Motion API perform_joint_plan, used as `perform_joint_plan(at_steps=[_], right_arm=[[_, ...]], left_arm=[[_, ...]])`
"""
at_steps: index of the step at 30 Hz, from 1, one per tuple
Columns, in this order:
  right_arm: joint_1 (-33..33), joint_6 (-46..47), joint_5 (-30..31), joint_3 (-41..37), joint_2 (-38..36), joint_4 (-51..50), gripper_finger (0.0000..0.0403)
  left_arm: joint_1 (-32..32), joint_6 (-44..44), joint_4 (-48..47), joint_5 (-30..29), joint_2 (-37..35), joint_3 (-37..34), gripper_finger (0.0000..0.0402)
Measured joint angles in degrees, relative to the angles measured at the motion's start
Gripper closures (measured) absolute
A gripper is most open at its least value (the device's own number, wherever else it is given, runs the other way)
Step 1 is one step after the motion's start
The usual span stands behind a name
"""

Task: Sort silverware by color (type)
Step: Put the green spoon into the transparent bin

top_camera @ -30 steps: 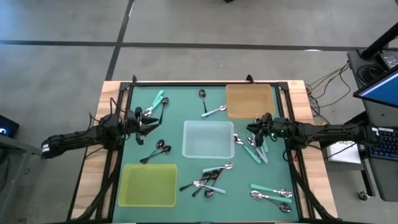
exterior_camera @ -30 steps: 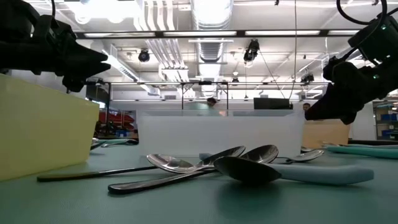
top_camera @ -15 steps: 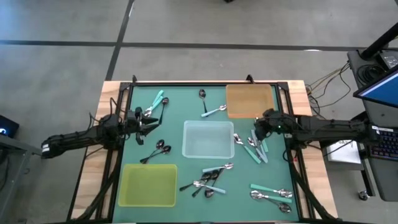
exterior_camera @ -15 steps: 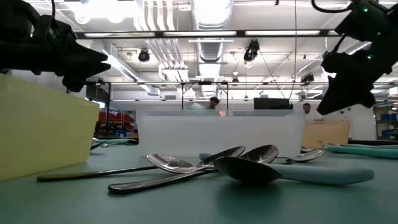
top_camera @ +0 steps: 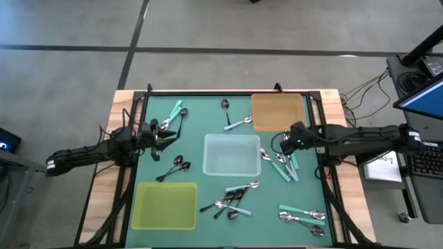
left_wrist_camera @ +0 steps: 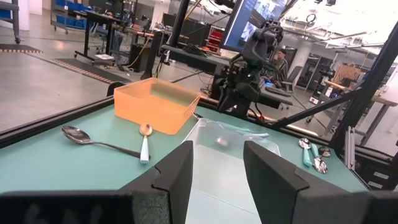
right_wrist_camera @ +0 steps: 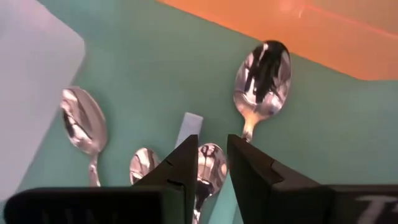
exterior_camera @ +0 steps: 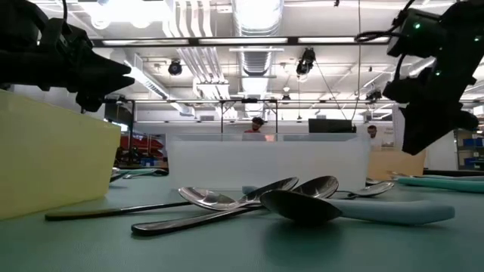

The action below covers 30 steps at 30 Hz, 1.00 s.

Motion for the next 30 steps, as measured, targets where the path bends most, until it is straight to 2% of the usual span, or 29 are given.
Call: perform_joint_plan(at_steps=[8,12,30], right_arm=[[-0.2,6.1,0.0,1.4,8.1,-0.5,0.0271],[-1.1,9.4,0.0,1.4,11.8,-0.6,0.026],[-1.4,17.5,2.2,1.7,23.9,0.7,0.0298]], left_arm=[[0.0,0.0,0.0,0.0,0.0,0.0,0.0274],[0.0,0.0,0.0,0.0,0.0,0.0,0.0274],[0.0,0.0,0.0,0.0,0.0,0.0,0.0274]])
